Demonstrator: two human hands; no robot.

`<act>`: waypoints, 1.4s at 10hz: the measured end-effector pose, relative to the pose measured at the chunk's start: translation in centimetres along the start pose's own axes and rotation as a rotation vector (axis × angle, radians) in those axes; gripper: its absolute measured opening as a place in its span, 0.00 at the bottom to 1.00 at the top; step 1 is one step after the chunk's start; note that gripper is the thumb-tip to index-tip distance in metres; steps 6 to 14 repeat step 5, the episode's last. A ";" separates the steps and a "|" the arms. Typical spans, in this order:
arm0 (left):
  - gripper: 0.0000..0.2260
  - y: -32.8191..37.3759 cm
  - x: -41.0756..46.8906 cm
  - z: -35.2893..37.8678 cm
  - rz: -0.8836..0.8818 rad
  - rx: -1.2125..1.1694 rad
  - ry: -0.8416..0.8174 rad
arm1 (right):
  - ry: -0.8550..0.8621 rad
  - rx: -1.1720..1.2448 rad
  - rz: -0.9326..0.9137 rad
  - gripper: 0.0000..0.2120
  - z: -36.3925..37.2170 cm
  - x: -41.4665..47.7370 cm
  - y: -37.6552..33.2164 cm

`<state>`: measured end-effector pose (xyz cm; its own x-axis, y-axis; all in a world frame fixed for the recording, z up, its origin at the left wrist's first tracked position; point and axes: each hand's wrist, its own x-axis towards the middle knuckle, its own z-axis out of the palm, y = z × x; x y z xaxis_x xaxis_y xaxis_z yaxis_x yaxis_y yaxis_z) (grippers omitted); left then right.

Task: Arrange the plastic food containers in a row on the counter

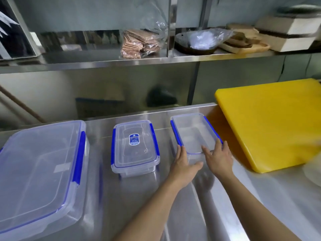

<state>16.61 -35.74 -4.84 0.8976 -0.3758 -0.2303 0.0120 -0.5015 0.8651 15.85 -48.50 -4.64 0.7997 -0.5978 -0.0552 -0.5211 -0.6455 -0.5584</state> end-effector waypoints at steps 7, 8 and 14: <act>0.34 1.2 -2.3 -4.9 0.035 0.165 0.152 | 0.101 -0.009 -0.151 0.26 -3.1 0.0 -1.3; 0.34 1.2 -2.3 -4.9 0.035 0.165 0.152 | 0.101 -0.009 -0.151 0.26 -3.1 0.0 -1.3; 0.34 1.2 -2.3 -4.9 0.035 0.165 0.152 | 0.101 -0.009 -0.151 0.26 -3.1 0.0 -1.3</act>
